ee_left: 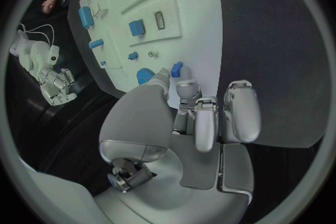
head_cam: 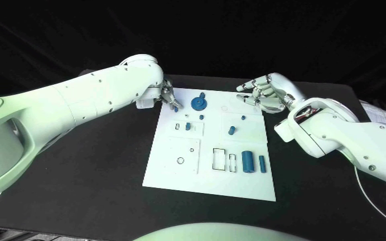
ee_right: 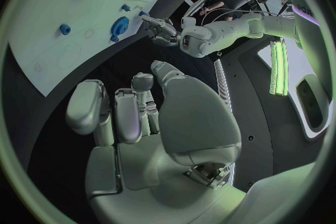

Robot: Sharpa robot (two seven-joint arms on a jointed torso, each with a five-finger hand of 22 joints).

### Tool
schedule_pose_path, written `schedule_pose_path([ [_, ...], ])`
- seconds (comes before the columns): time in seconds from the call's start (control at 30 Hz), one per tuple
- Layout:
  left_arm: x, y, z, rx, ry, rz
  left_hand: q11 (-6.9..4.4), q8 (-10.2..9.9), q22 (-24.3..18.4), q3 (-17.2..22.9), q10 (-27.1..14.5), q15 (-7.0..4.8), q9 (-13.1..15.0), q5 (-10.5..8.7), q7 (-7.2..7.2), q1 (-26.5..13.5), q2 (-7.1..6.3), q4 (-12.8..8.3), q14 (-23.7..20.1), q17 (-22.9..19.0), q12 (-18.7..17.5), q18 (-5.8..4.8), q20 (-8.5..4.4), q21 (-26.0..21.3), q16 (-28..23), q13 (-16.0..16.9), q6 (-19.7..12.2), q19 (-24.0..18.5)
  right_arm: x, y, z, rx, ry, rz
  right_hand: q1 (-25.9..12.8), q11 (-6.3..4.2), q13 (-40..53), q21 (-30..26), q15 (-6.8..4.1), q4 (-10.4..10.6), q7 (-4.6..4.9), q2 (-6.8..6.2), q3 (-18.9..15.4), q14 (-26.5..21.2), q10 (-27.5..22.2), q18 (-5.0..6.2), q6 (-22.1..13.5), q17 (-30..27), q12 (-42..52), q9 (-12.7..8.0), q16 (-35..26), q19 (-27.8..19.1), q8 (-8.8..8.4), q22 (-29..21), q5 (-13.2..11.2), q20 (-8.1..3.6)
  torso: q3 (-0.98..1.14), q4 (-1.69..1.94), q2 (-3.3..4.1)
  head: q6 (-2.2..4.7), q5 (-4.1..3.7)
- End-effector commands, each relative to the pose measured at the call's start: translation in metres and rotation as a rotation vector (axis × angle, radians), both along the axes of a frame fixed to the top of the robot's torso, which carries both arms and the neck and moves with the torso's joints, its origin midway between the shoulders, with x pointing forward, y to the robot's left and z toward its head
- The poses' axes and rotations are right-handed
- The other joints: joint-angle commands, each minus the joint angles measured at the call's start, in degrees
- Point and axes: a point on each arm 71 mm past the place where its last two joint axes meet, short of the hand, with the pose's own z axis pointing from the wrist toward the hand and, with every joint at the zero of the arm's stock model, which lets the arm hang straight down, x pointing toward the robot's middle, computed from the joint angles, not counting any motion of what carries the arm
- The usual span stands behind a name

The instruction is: Assemble the parts on the task board

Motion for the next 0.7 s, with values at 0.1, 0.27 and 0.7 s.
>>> schedule_pose_path([
  [0.1, -0.0007, -0.0030, -0.0011, -0.015, 0.021, -0.007, 0.01, 0.39, 3.08, 0.60, 0.36, -0.32, 0.25, 0.32, -0.42, 0.79, 0.09, 0.08, 6.03, 15.10, 0.36, -0.19, -0.17, 0.26, 0.18, 0.09, 0.12, 0.34, -0.0009, 0.0019, -0.0002, -0.001, 0.000, 0.017, 0.38, 0.10, -0.05, -0.29, 0.14, -0.23, 0.01, 0.18, 0.22, 3.01, -0.47, 0.86, 0.12, 2.00, -0.24, 0.05, -0.20, -0.31, 0.12, -0.07, 0.20, -0.10, 0.01, 0.02, 0.02, -0.03, -0.01],
  [0.27, -0.0001, -0.0037, -0.0014, -0.016, 0.023, -0.003, 0.00, 0.42, 3.12, 0.79, 0.36, -0.34, 0.36, 0.33, -0.43, 0.96, 0.21, 0.11, 6.03, 15.10, 0.35, -0.20, -0.19, 0.27, 0.18, 0.05, 0.05, 0.36, -0.0010, 0.0019, -0.0002, -0.001, 0.000, 0.017, 0.38, 0.10, -0.05, -0.29, 0.14, -0.23, 0.01, 0.18, 0.22, 3.01, -0.47, 0.86, 0.12, 2.00, -0.24, 0.05, -0.20, -0.31, 0.12, -0.07, 0.20, -0.10, -0.01, 0.02, 0.03, -0.06, -0.02],
  [0.7, 0.0008, -0.0036, -0.0028, -0.009, 0.041, -0.004, 0.02, 0.45, 3.16, 0.77, 0.37, -0.36, 0.52, 0.17, -0.39, 0.96, 0.01, 0.22, 6.03, 15.10, 0.36, -0.21, -0.22, 0.29, 0.18, 0.06, -0.05, 0.38, -0.0010, 0.0020, -0.0003, -0.002, 0.002, 0.017, 0.15, 0.15, -0.07, -0.32, 0.16, -0.11, 0.04, 0.10, 0.12, 3.01, -0.44, 0.85, 0.16, 1.96, -0.21, 0.06, -0.27, -0.28, 0.15, -0.07, 0.29, -0.10, 0.01, 0.01, 0.00, -0.03, -0.06],
])
